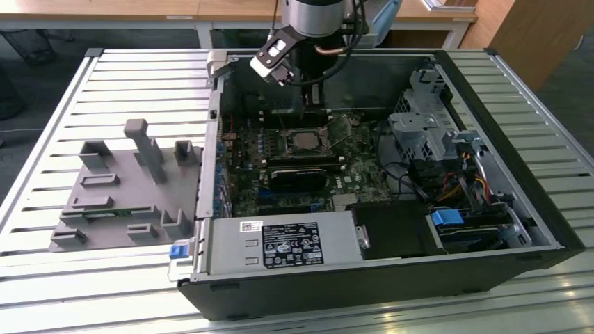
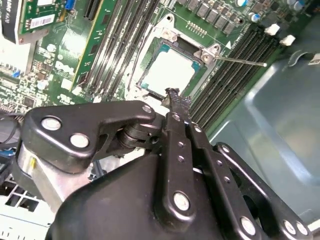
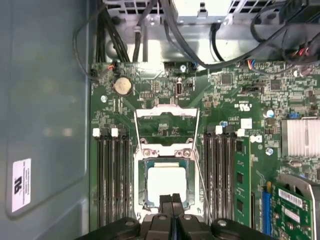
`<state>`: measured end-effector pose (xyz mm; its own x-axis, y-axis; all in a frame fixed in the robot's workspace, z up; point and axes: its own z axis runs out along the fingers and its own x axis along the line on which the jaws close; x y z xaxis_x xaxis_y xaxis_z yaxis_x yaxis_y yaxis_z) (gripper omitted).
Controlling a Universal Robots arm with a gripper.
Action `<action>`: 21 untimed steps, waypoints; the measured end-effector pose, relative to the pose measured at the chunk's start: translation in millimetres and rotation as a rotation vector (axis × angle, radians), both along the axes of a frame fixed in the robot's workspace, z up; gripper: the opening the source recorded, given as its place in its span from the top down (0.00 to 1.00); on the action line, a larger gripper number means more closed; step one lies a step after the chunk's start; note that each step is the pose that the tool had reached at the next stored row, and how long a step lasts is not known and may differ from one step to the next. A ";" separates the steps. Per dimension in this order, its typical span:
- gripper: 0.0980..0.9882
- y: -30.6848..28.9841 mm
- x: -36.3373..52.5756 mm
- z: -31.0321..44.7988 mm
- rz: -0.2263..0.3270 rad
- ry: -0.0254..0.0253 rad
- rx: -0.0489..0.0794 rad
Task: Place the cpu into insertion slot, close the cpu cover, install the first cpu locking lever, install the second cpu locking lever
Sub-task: 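Close the cpu cover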
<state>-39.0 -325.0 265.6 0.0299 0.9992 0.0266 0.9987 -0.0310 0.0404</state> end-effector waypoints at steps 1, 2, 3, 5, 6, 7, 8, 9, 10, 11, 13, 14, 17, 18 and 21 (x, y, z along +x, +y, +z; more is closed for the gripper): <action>0.98 -1.5 0.0 0.1 0.000 0.0001 0.000; 0.98 -3.6 -0.1 0.0 0.000 0.0001 0.000; 0.98 -5.5 -0.1 0.0 0.000 0.0001 0.000; 0.98 -8.8 0.0 0.1 0.000 0.0001 0.000; 0.98 -10.2 0.0 0.1 0.000 0.0000 0.001; 0.98 -11.0 0.6 0.1 0.000 0.0001 0.004; 0.98 -11.4 2.3 0.0 0.000 0.0001 0.013; 0.98 -11.7 4.2 0.0 0.000 0.0004 0.023; 0.98 -11.7 6.5 0.0 0.000 0.0009 0.033; 0.98 -11.7 8.5 0.0 0.000 0.0015 0.043; 0.98 -11.7 10.9 0.2 0.000 0.0018 0.049; 0.98 -11.7 11.2 0.2 0.002 0.0017 0.049; 0.98 -11.7 14.3 0.2 0.014 0.0021 0.049; 0.98 -11.7 16.0 0.2 0.016 0.0021 0.049; 0.98 -11.7 21.3 0.1 0.017 0.0022 0.049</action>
